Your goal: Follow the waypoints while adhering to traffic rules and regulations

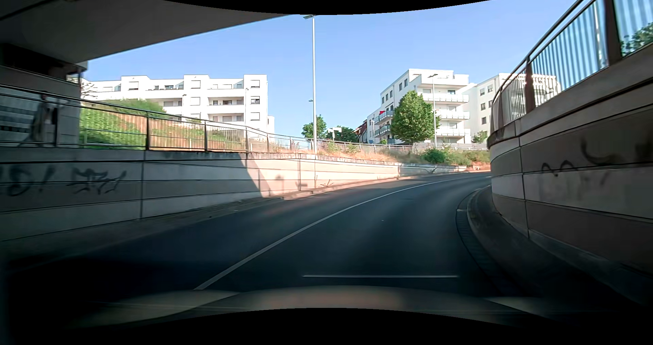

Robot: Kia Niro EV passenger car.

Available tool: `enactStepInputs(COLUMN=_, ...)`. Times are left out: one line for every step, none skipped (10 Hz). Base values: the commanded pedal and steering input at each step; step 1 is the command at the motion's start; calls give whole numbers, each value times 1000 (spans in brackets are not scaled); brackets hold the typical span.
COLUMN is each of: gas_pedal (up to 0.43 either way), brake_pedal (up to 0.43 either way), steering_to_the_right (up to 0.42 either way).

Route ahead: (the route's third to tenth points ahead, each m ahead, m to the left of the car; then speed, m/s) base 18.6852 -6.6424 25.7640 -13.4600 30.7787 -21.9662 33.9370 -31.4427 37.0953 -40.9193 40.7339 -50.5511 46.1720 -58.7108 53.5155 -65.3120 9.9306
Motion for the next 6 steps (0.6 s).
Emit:
enactStepInputs(gas_pedal=0, brake_pedal=0, steering_to_the_right=128)
enactStepInputs(gas_pedal=20, brake_pedal=0, steering_to_the_right=127)
enactStepInputs(gas_pedal=20, brake_pedal=0, steering_to_the_right=127)
enactStepInputs(gas_pedal=39, brake_pedal=0, steering_to_the_right=127)
enactStepInputs(gas_pedal=39, brake_pedal=0, steering_to_the_right=127)
enactStepInputs(gas_pedal=39, brake_pedal=0, steering_to_the_right=127)
